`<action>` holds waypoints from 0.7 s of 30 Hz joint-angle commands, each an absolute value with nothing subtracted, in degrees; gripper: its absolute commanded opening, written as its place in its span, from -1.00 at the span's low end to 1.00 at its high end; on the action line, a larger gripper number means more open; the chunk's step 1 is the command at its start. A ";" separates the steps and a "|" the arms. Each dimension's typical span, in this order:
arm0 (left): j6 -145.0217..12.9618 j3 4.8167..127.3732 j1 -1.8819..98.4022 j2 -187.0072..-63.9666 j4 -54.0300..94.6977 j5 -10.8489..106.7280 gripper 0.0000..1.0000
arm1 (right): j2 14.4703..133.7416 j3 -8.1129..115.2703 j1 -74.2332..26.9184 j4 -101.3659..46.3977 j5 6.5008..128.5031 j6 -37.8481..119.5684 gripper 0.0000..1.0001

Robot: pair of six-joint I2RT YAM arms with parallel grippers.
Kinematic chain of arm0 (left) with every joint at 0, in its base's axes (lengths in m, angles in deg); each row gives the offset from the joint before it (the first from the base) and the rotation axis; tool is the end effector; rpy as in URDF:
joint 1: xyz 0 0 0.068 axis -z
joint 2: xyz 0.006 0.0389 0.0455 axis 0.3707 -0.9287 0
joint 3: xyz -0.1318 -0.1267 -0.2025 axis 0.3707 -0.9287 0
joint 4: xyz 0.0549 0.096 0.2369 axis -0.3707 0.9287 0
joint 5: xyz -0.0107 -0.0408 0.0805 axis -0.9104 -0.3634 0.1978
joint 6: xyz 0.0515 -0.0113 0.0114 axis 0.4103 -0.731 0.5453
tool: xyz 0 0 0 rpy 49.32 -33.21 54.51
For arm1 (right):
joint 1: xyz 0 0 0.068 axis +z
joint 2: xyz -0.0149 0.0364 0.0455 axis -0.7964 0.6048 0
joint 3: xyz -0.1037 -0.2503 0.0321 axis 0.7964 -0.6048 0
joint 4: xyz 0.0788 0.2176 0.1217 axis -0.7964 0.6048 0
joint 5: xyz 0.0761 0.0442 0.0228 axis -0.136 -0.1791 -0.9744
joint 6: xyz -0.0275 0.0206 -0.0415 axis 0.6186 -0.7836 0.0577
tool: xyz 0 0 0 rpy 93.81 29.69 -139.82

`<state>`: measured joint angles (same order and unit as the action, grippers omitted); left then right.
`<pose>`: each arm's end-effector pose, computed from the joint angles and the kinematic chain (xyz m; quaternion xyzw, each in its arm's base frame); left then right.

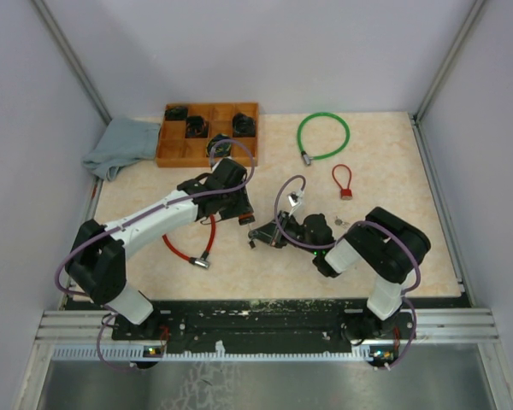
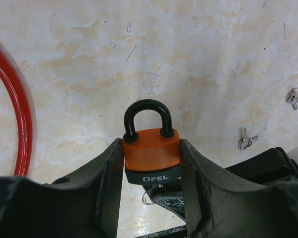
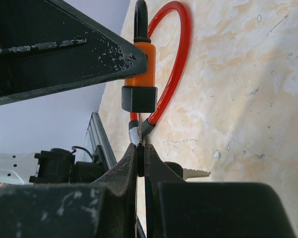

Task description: Unlock with the key

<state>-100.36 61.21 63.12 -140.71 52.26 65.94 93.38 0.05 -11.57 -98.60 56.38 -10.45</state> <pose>0.2568 -0.2181 0.2482 -0.0643 0.9436 -0.1589 0.2834 0.2052 0.1950 0.1311 0.0032 0.7508 0.5742 0.3265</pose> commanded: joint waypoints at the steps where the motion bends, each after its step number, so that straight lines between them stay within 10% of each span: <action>1: -100.66 61.07 63.18 -138.24 52.31 66.84 -1.00 | 90.81 -0.13 -11.55 -101.03 59.19 -9.91 -1.00; 21: -102.12 58.18 63.33 -139.12 51.64 62.16 -1.00 | 89.55 1.11 -11.57 -100.29 61.60 -5.63 -1.00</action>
